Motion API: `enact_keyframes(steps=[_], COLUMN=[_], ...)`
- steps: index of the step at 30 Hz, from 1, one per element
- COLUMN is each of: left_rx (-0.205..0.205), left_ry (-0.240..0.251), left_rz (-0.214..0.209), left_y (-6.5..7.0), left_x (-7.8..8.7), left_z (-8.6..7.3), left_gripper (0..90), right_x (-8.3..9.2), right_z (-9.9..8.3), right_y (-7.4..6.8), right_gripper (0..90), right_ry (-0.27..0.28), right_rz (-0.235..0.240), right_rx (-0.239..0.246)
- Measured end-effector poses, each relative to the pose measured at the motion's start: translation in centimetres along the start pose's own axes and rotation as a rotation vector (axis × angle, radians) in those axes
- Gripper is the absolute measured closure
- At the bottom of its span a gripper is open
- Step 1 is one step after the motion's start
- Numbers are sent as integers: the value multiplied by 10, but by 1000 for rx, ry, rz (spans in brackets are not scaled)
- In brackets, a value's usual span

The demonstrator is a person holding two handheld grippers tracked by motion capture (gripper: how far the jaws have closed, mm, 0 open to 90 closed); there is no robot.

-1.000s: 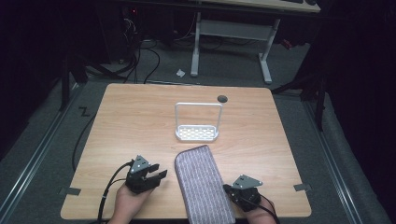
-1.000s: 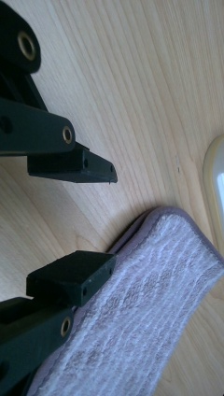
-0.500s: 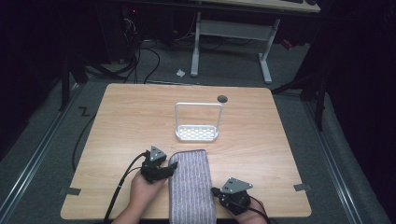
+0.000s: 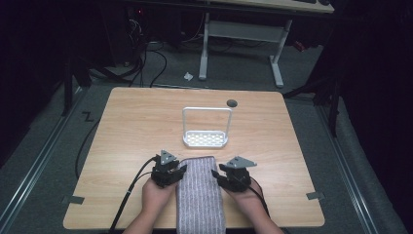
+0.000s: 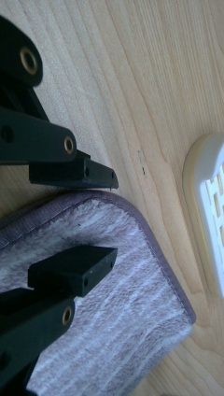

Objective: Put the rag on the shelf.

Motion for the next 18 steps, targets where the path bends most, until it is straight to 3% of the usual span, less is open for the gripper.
enact_keyframes(steps=[3,4,7,9,15,16,18], left_rx=[-6,-6,-4,12,16,17,20], left_ry=[-3,-3,-5,-3,-5,-5,-4], left_rz=[4,4,-5,-10,-13,-11,-12], left_y=[0,0,1,0,-1,-1,-1], left_x=[0,0,0,0,1,1,1], left_z=[0,0,-1,-1,-1,-1,-1], left_gripper=[677,701,735,754,764,763,764], right_x=[-16,-20,-26,-31,-38,-41,-43], right_z=[10,13,16,13,7,5,2], right_y=[6,8,9,8,5,7,7], right_gripper=[551,554,550,538,564,601,643], right_ry=[0,2,2,-11,-33,-39,-49], right_rz=[-25,-34,-28,-17,-47,-67,-58], right_rx=[-29,-14,-27,-44,15,3,-11])
Point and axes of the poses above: each handheld gripper's, and its own axes: x roughly backward along the jaws, z roughly out of its top, y roughly to its right, the point moved 8 cm from there along -x, roughly forward along the jaws, and after that the axes turned 5 degrees about y, right-handed, at the moved point
